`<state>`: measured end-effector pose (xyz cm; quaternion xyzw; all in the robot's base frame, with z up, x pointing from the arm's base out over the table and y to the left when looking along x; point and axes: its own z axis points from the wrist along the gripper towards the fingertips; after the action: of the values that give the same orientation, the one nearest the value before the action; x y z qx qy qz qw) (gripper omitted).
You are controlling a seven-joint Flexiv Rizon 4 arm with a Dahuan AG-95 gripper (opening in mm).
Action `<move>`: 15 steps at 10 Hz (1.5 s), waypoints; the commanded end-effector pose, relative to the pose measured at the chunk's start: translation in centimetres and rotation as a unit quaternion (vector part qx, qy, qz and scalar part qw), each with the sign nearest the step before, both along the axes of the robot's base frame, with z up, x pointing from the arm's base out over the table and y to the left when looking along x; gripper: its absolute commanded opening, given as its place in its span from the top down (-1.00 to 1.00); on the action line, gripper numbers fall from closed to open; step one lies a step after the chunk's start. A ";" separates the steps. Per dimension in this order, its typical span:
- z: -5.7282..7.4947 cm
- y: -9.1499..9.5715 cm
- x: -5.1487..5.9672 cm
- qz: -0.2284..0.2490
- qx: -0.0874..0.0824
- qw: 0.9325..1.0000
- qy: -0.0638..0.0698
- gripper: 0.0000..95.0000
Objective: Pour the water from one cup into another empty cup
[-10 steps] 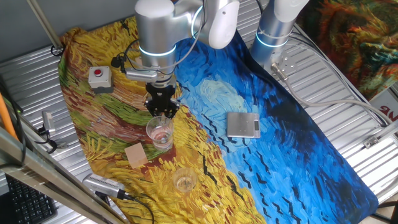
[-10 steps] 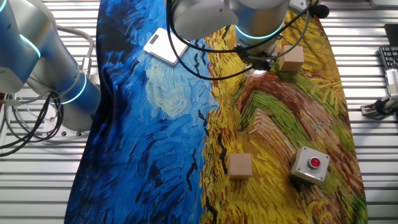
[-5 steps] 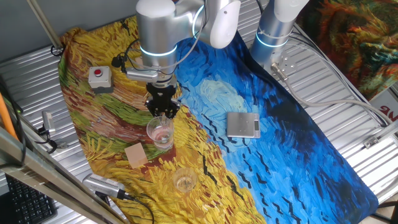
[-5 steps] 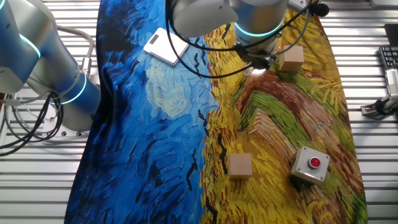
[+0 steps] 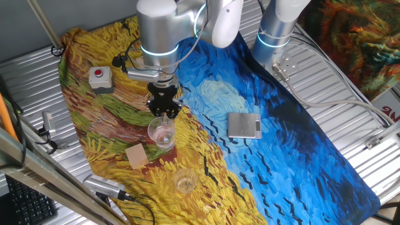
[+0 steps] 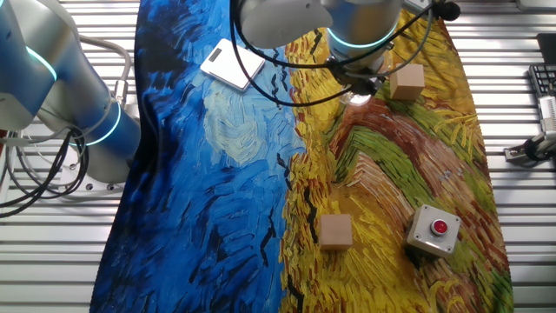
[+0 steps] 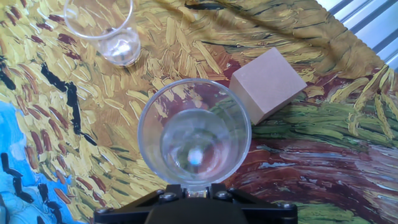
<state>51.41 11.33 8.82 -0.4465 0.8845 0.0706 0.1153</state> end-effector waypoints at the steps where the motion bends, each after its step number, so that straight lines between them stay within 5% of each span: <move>1: 0.4 0.2 -0.2 -0.001 -0.004 1.000 0.002 1.00; 15: 2.6 1.7 -1.4 -0.027 -0.031 0.999 0.025 1.00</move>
<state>49.88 12.98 11.46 -0.4239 0.9007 0.0499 0.0805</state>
